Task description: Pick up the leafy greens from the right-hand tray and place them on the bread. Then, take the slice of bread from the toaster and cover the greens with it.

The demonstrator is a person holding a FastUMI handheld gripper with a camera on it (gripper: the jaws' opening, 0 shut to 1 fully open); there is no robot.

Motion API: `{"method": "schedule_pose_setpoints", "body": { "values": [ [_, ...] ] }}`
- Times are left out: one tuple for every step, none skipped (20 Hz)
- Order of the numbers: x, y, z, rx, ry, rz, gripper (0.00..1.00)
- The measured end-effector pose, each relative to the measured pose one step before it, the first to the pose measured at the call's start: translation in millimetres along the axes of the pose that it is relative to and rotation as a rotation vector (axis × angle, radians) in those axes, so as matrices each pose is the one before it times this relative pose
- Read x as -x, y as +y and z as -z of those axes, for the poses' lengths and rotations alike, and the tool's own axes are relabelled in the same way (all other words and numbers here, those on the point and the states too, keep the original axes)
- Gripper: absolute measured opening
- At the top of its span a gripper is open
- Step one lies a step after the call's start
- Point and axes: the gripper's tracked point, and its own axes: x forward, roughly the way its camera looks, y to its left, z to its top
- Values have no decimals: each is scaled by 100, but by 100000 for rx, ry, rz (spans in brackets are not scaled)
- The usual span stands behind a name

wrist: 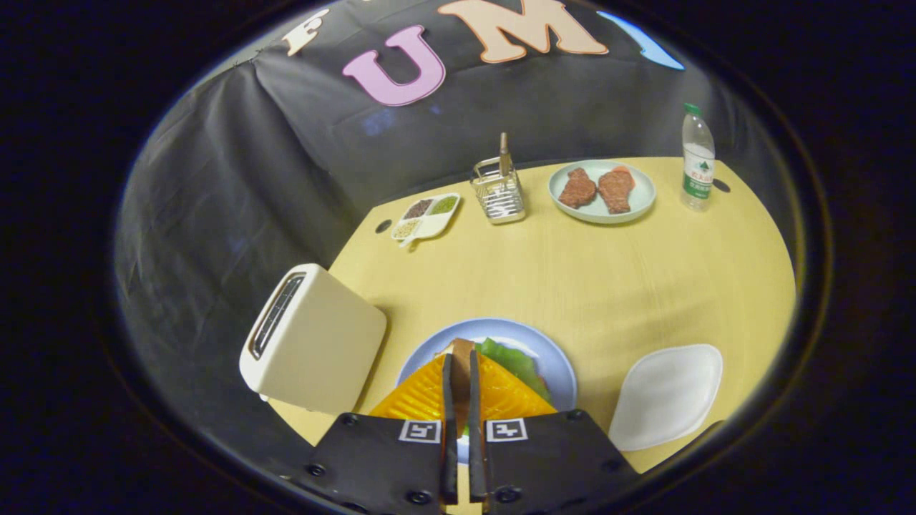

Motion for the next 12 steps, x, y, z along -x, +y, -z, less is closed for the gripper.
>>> {"method": "schedule_pose_setpoints", "body": {
  "values": [
    [-156,-435,302,160,975,585,12],
    [-172,-392,499,395,959,523,13],
    [-110,-658,299,1184,410,1318,14],
    [-27,-521,208,834,347,1155,15],
    [-81,-380,186,580,490,890,15],
    [-230,-806,369,2167,822,2357,16],
    [-170,-692,232,2989,336,2176,26],
    [187,-471,273,2753,-34,1325,32],
    [101,58,170,2055,174,-60,39],
    [166,-73,74,1748,-316,-269,45],
    [270,105,46,1539,-882,-673,51],
    [372,181,13,1159,-1189,-850,57]
  ]
}}
